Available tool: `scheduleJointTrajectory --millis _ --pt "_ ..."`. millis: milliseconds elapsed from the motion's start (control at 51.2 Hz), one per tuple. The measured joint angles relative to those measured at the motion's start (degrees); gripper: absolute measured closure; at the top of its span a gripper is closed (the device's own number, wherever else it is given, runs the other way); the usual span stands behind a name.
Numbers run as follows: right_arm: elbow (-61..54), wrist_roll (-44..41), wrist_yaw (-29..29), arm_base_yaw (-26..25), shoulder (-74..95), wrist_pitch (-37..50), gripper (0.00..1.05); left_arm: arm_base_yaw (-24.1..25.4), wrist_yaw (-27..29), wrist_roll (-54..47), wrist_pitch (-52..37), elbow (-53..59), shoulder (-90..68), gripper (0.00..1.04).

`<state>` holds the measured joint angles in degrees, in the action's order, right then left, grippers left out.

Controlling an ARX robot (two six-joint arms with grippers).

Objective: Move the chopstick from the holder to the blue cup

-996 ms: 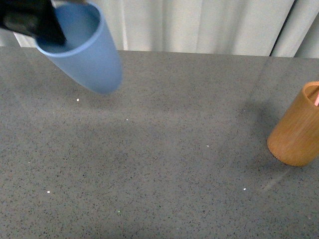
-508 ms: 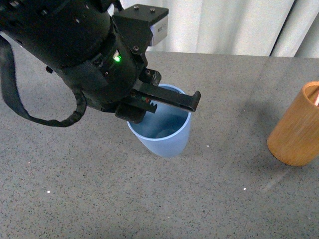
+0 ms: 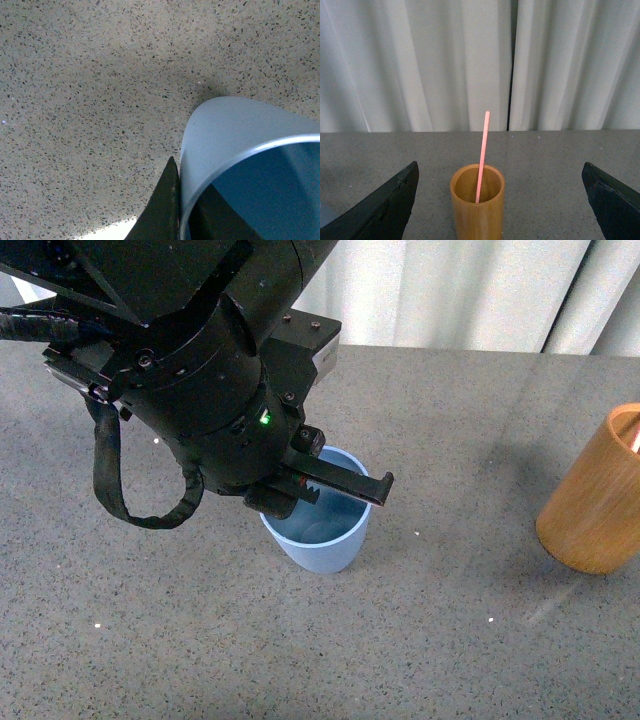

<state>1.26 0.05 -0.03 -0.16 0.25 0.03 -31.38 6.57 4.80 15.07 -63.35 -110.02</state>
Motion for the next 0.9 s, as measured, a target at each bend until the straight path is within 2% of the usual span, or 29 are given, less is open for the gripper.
scheduleJointTrajectory --millis 176,195,293,332,430,645,684,742,801,899 --pt "0.0 0.0 0.0 0.0 0.0 0.0 0.10 -0.7 -0.3 0.5 0.0 -0.2 -0.1 1.00" --pt "0.0 0.0 0.0 0.0 0.0 0.0 0.10 -0.9 -0.5 0.6 0.0 -0.3 -0.1 0.94" --pt "0.0 0.0 0.0 0.0 0.0 0.0 0.10 -0.9 -1.1 1.2 0.5 -1.0 -0.1 0.76" --pt "0.0 0.0 0.0 0.0 0.0 0.0 0.10 -0.9 -1.1 1.4 0.6 -1.1 -0.1 0.73" --pt "0.0 0.0 0.0 0.0 0.0 0.0 0.10 -0.6 -1.2 1.4 1.2 -1.9 0.4 0.53" --pt "0.0 0.0 0.0 0.0 0.0 0.0 0.10 2.7 -1.0 1.4 0.1 -1.3 7.0 0.12" --pt "0.0 0.0 0.0 0.0 0.0 0.0 0.10 3.7 -0.8 1.7 -1.9 -0.1 9.1 0.06" --pt "0.0 0.0 0.0 0.0 0.0 0.0 0.10 5.7 -0.6 3.6 -7.6 3.5 13.7 0.08" --pt "0.0 0.0 0.0 0.0 0.0 0.0 0.10 8.2 3.7 5.2 -17.7 10.1 21.0 0.07" --pt "0.0 0.0 0.0 0.0 0.0 0.0 0.10 10.8 9.2 7.2 -29.0 19.3 30.7 0.07"
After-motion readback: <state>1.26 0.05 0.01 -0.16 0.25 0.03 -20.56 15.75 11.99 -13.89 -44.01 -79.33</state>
